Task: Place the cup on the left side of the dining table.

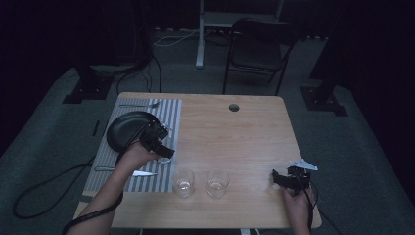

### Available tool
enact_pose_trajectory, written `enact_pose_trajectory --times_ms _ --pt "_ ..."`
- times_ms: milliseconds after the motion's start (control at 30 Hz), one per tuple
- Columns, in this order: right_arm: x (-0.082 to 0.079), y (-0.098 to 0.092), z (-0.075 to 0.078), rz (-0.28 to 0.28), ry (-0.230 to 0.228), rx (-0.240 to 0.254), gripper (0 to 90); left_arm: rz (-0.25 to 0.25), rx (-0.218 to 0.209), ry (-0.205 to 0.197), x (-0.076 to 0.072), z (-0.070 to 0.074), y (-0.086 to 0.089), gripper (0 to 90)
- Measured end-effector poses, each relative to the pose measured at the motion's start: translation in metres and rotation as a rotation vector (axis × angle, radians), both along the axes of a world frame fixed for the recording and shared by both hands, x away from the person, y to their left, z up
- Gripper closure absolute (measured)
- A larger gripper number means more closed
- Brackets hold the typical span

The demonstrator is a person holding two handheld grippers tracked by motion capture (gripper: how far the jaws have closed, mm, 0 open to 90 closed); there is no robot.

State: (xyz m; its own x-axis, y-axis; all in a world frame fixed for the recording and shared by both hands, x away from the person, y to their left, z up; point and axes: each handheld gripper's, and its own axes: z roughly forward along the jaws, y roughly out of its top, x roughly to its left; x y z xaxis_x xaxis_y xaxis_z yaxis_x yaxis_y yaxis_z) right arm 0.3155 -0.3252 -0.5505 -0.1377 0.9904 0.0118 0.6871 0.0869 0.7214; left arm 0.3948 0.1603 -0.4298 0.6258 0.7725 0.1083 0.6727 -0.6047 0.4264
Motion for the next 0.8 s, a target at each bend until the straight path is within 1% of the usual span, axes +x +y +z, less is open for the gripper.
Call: enact_pose_trajectory --times_ms 33,67,133,167,200,300,333,433,467,500,533,567,667,733,800 --pt "0.000 0.000 0.000 0.000 0.000 0.000 12.3 -0.008 0.012 0.008 -0.001 -0.001 0.002 18.3" --pt "0.000 0.000 0.000 0.000 0.000 0.000 12.4 0.002 0.009 0.007 -0.001 -0.002 0.004 18.3" --pt "0.000 0.000 0.000 0.000 0.000 0.000 12.4 0.005 0.015 0.013 -0.002 -0.004 0.009 18.3" --pt "0.000 0.000 0.000 0.000 -0.001 0.000 12.4 0.019 0.004 0.015 -0.002 -0.005 0.012 18.3" --pt "0.000 0.000 0.000 0.000 0.000 0.000 12.4 0.016 0.008 0.023 -0.002 -0.006 0.014 18.3" --pt "0.000 0.000 0.000 0.000 0.000 0.000 12.4 0.018 0.010 0.031 -0.002 -0.010 0.019 18.3" --pt "0.000 0.000 0.000 0.000 0.000 0.000 12.4 0.031 0.004 0.027 -0.001 -0.010 0.021 18.3" --pt "0.000 0.000 0.000 0.000 0.000 0.000 12.4 0.043 -0.003 0.048 0.002 -0.015 0.026 18.3" --pt "0.000 0.000 0.000 0.000 0.000 0.000 12.4 0.038 0.001 0.060 0.003 -0.018 0.027 18.3" --pt "0.000 0.000 0.000 0.000 0.000 0.000 12.4 0.047 -0.003 0.065 0.004 -0.021 0.028 18.3" --pt "0.000 0.000 0.000 0.000 0.000 0.000 12.4 0.048 0.001 0.064 0.004 -0.024 0.030 18.3" --pt "0.000 0.000 0.000 0.000 0.000 0.000 12.4 0.059 -0.023 0.060 0.005 -0.026 0.032 18.3" --pt "0.000 0.000 0.000 0.000 0.000 0.000 12.4 0.071 -0.048 0.052 0.006 -0.027 0.035 18.3" --pt "0.000 0.000 0.000 0.000 0.000 0.000 12.4 0.075 -0.058 0.048 0.005 -0.028 0.036 18.2" --pt "0.000 0.000 0.000 -0.001 0.000 0.000 12.5 0.076 -0.065 0.036 0.004 -0.029 0.036 18.0"
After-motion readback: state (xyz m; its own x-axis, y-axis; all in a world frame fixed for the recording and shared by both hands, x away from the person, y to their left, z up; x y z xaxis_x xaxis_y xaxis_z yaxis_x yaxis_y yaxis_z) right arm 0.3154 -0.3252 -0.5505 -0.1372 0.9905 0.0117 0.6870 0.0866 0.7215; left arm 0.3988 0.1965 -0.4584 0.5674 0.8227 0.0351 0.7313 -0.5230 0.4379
